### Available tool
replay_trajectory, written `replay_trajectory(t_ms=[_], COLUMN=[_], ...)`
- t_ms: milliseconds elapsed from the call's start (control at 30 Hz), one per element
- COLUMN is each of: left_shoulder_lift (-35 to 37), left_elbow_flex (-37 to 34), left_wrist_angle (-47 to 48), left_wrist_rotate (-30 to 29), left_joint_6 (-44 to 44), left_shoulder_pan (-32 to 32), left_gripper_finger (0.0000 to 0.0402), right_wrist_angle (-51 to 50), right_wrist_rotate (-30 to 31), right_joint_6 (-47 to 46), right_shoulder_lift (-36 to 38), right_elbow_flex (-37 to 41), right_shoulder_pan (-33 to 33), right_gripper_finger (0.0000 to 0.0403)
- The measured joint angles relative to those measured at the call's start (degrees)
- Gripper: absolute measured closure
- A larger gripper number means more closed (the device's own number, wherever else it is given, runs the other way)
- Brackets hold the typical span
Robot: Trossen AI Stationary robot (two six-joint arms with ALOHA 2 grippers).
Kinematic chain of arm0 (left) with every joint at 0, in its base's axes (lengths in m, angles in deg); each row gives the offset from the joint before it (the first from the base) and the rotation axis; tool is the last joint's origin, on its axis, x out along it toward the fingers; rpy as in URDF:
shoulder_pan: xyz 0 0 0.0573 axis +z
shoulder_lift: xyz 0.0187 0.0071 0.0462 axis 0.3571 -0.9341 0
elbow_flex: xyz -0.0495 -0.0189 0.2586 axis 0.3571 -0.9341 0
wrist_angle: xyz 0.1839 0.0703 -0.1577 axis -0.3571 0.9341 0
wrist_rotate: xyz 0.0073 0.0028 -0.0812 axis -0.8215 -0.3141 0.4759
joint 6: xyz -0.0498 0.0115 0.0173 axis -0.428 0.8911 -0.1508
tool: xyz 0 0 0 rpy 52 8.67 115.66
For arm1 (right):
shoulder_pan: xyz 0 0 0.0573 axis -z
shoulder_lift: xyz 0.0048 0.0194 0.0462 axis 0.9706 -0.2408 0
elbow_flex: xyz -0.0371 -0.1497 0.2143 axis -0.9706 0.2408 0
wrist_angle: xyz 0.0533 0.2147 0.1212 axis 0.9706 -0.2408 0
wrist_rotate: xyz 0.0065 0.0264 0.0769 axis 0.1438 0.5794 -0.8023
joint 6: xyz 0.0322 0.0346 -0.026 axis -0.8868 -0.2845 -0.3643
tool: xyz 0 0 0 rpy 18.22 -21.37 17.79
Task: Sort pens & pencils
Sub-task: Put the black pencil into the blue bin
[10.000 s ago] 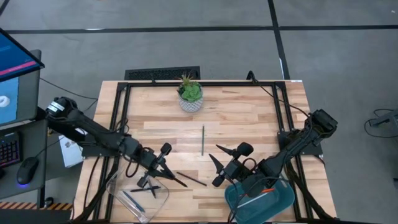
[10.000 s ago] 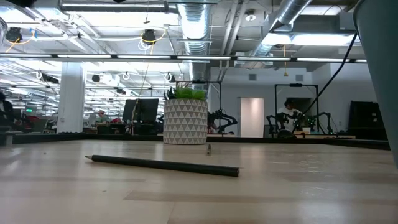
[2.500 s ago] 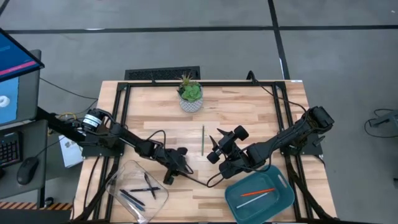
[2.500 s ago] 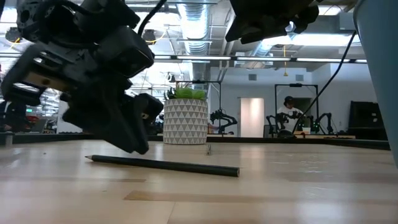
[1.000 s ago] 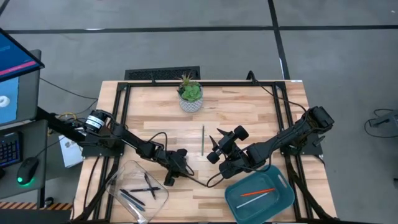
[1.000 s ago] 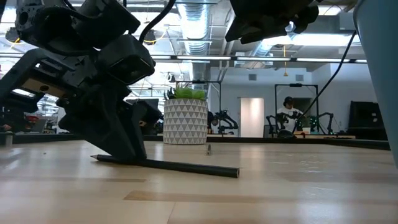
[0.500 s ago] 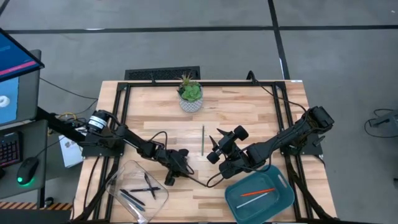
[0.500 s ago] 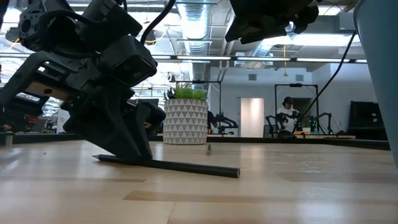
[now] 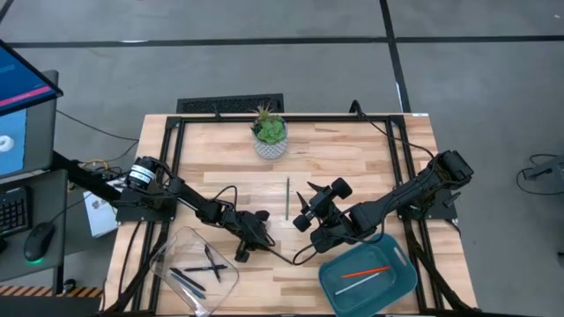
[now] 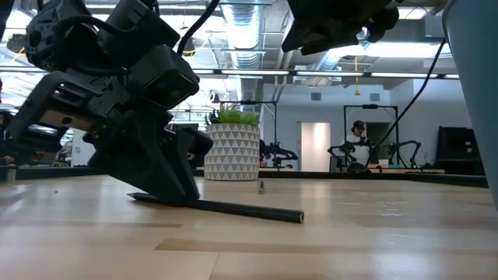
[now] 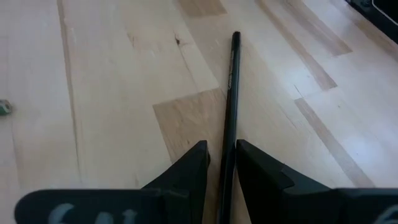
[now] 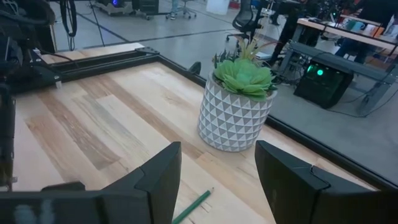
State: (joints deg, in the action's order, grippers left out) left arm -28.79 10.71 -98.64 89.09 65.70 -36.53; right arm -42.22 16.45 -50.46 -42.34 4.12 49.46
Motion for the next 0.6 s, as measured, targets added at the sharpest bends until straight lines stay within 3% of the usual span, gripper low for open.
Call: replay_trajectory(t_ms=[267, 600], left_shoulder_lift=[-9.31, -9.31], left_elbow_flex=[2.43, 3.05], left_wrist_angle=[-10.33, -10.03], left_wrist_rotate=[7.57, 10.29], left_joint_6=[-1.35, -1.51], left_shoulder_pan=[1.62, 2.24], left_gripper_finger=[0.0319, 0.0319], right_wrist_angle=[-0.09, -0.9], right_wrist_rotate=[-0.02, -0.53], right_joint_6=[-0.4, -0.43], right_shoulder_lift=[0.0, 0.0], right_elbow_flex=[0.0, 0.02], right_shoulder_pan=[0.0, 0.0], right_gripper_finger=[0.0175, 0.0175])
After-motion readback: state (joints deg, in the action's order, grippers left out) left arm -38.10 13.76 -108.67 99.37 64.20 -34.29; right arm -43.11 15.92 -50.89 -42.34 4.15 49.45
